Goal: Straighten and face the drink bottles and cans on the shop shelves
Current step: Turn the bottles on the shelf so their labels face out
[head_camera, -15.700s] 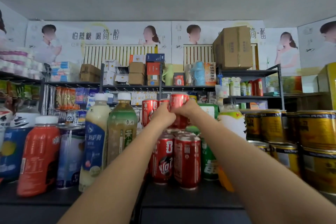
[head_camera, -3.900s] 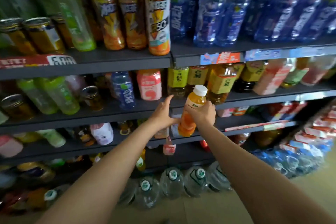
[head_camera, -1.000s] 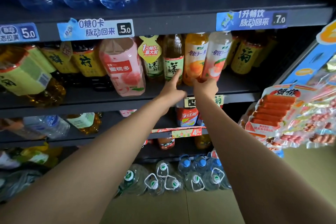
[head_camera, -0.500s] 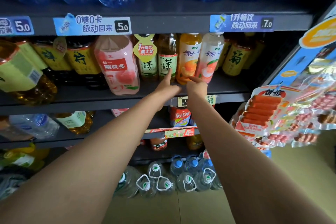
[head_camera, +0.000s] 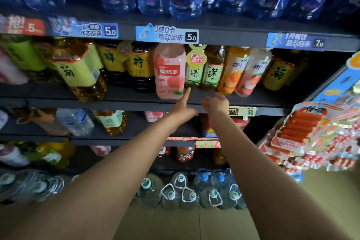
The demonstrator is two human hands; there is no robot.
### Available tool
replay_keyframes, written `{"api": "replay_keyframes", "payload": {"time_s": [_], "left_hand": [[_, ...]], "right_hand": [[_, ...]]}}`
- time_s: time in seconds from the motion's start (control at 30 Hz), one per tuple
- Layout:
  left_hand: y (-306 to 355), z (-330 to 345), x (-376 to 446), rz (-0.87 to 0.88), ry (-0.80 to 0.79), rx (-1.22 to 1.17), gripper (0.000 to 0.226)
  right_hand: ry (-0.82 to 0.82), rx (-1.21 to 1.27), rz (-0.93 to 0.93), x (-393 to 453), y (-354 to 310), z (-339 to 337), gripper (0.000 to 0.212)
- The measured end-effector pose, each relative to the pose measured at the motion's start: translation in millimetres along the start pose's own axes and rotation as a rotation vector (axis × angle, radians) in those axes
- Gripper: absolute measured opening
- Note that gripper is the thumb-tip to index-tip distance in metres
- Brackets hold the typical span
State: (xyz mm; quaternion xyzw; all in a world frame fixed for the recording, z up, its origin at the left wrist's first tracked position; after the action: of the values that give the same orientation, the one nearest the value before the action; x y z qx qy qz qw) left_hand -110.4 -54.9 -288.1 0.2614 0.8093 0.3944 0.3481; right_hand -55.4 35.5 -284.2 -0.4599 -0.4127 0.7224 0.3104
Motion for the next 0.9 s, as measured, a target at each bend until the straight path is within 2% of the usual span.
{"api": "replay_keyframes", "payload": {"time_s": [0.07,0.23,0.37,0.43,0.67,0.77,0.9], "left_hand": [[-13.1,-14.8,-18.4,0.008,0.025,0.012,0.078],[-78.7,-84.5,-77.8,-0.029,0.157,0.015,0.077],[-142.9,-167.7,-126.2,-0.055,0.241,-0.014,0.080],[-170.4,-214.3,-149.2,-0.057,0.297,0.004,0.077],[-243.0,-350.7,-208.0,-0.182,0.515,-0.089,0.076],[-263.6,-381.4,-211.2,-0.196,0.514,-0.083,0.083],[-288.4,-417.9,-194.1,-0.210,0.496,-0.105,0.072]], "right_hand": [[-0.100,0.072,0.101,-22.3,20.7,17.3,0.036],[-0.273,-0.055,0.193,-103.1,64.4,82.2,0.017],[-0.383,-0.131,0.249,-175.8,95.6,147.9,0.011],[-0.466,-0.145,0.283,-206.1,112.8,185.1,0.018],[-0.680,-0.403,0.254,-294.3,176.6,316.0,0.022],[-0.708,-0.409,0.217,-301.4,191.7,358.1,0.020],[-0.715,-0.394,0.201,-295.4,204.1,405.2,0.012]]}}
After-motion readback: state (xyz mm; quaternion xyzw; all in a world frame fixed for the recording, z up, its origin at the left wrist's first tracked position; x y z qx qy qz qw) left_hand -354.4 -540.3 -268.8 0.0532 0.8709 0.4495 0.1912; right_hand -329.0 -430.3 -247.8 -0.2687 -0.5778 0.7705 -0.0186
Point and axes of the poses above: each hand's wrist, its own x-axis towards the middle knuckle, its own z-axis out of the palm, y = z × x, the point moved 2 cm from there along x, towards the middle knuckle, and after that the axes turned 12 degrees about x, right-handed, at the moved point
